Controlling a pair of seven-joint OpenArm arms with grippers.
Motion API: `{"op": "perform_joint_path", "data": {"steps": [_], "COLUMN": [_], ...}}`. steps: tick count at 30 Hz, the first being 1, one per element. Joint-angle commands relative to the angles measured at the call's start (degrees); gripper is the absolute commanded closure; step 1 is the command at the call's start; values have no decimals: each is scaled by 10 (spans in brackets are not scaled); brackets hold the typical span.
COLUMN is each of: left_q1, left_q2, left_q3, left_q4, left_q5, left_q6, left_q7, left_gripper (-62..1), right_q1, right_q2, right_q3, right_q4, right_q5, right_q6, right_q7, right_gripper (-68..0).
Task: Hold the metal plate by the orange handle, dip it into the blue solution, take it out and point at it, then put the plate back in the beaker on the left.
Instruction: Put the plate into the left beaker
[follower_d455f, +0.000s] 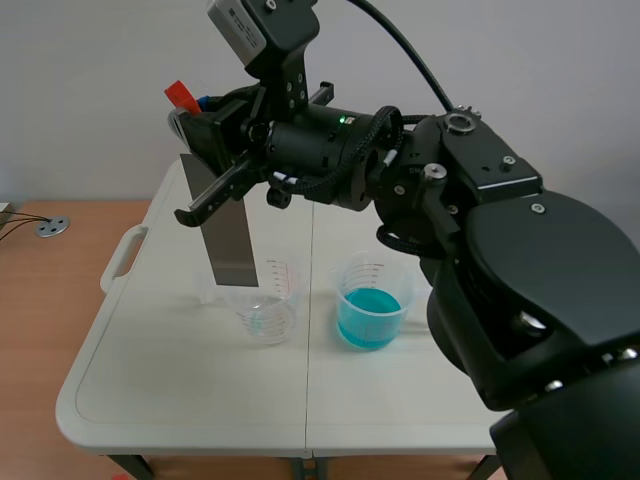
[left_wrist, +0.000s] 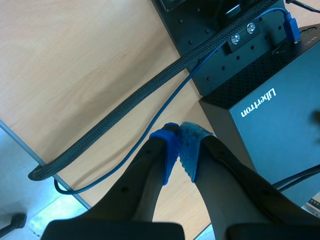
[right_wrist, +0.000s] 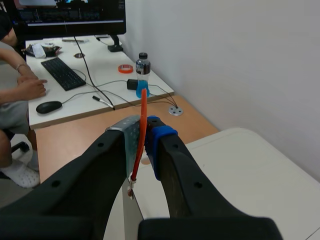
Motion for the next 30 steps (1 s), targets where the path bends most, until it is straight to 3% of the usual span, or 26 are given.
{"op": "perform_joint_path", "data": {"steps": [1,30], "left_q1": [5,-24], "left_q2": [-4,-5], "left_q3": [-1,-1], "left_q4": [3,-32], "left_q5": [-3,-3], "left_q6": [-2,-2], "left_q7": [-3,46], "left_gripper": [-6,-6], "right_q1": [19,27], "right_q2": [-3,-3], "right_q3": [-1,-1], "right_q4": [-2,-155], "right_q5": [6,-11], "right_q6": [4,-9], "right_q7": [20,83], "right_gripper": [-13,-13]}}
